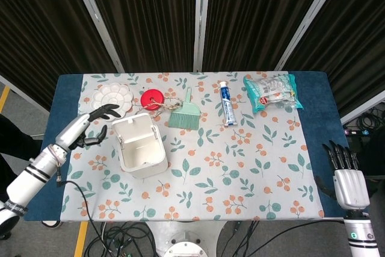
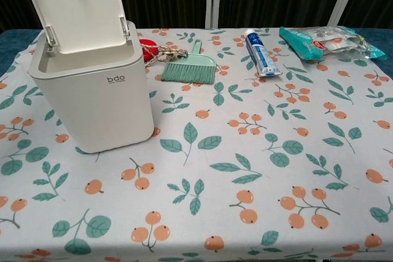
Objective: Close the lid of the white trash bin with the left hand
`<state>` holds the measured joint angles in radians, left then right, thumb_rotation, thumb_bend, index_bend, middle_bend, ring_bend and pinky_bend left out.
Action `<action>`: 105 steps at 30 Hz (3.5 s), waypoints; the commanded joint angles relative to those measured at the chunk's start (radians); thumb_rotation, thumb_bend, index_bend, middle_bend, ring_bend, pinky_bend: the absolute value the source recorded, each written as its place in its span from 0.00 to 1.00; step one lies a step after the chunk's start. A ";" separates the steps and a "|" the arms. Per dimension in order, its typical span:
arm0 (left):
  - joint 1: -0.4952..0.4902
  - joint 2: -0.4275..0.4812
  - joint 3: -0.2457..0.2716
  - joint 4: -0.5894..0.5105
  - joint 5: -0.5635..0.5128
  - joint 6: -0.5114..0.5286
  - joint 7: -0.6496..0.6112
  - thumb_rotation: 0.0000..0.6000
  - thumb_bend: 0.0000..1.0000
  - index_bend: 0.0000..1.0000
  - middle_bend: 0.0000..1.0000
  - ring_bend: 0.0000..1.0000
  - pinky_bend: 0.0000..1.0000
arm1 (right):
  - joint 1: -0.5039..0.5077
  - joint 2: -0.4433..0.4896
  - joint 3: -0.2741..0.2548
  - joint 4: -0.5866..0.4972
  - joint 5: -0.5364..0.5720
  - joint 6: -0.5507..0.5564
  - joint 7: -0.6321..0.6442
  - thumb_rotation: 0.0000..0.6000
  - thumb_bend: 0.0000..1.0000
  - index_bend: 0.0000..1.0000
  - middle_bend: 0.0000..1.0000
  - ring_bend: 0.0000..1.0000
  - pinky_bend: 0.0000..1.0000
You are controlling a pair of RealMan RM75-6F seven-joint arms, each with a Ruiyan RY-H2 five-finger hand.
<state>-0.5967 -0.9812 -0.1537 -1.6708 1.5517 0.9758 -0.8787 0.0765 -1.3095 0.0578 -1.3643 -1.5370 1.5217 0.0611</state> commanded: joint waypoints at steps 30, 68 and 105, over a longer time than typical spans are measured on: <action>-0.072 0.069 0.069 -0.153 0.087 -0.017 0.142 0.44 0.60 0.18 0.31 0.28 0.28 | 0.002 -0.017 0.000 0.034 0.008 -0.014 0.023 1.00 0.25 0.00 0.00 0.00 0.00; 0.026 -0.152 0.143 -0.119 0.132 0.130 0.844 0.42 0.60 0.18 0.30 0.28 0.24 | 0.005 -0.034 -0.003 0.059 0.019 -0.034 0.033 1.00 0.25 0.00 0.00 0.00 0.00; 0.411 -0.202 0.190 0.134 -0.056 0.581 0.964 0.67 0.44 0.18 0.28 0.23 0.21 | 0.000 -0.018 -0.010 0.038 -0.016 0.001 0.045 1.00 0.25 0.00 0.00 0.00 0.00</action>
<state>-0.2435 -1.1411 0.0006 -1.6130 1.5362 1.5102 0.0571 0.0764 -1.3277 0.0484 -1.3256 -1.5517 1.5223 0.1060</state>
